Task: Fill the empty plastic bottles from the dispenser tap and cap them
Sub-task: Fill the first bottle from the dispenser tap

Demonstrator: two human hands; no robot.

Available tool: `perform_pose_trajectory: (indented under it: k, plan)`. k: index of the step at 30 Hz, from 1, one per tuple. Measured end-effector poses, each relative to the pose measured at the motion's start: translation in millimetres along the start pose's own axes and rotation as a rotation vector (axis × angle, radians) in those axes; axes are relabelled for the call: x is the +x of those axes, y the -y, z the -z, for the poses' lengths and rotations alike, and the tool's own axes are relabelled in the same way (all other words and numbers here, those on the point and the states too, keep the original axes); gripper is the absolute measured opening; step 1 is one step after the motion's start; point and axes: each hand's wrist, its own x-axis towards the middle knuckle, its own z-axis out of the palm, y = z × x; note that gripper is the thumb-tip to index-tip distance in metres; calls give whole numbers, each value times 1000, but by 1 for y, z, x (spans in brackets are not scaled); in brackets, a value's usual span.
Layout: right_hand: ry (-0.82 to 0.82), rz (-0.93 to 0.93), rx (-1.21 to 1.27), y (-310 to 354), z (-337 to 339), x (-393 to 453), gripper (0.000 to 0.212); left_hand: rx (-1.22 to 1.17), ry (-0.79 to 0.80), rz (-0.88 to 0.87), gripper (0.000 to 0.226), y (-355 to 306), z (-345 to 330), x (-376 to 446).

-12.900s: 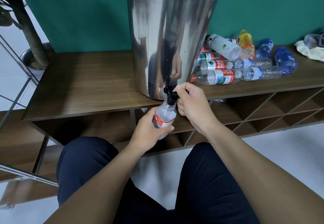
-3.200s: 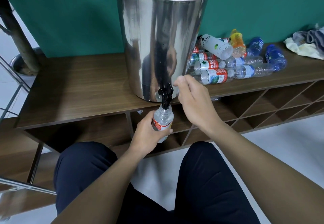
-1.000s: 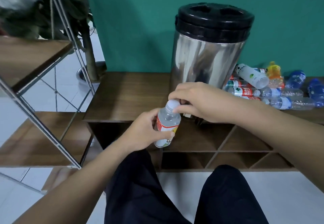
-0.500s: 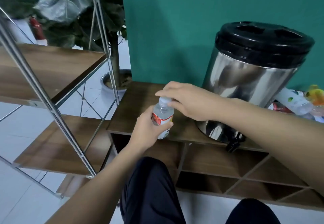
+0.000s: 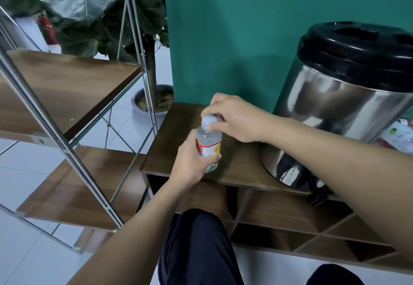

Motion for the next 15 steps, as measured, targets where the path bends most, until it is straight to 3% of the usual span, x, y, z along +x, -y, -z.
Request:
perform_pose_trajectory:
  k: [2,10,15]
  plan:
    - [-31,-19,3,3,-4,3,4,2,-4,-4,68,0,1,4]
    - [-187,-214,-130,9,-23,23,40,6,-33,-11,66,2,3,27]
    - [-290,-261,-53,2,-31,34,37,32,11,-16,72,7,9,43]
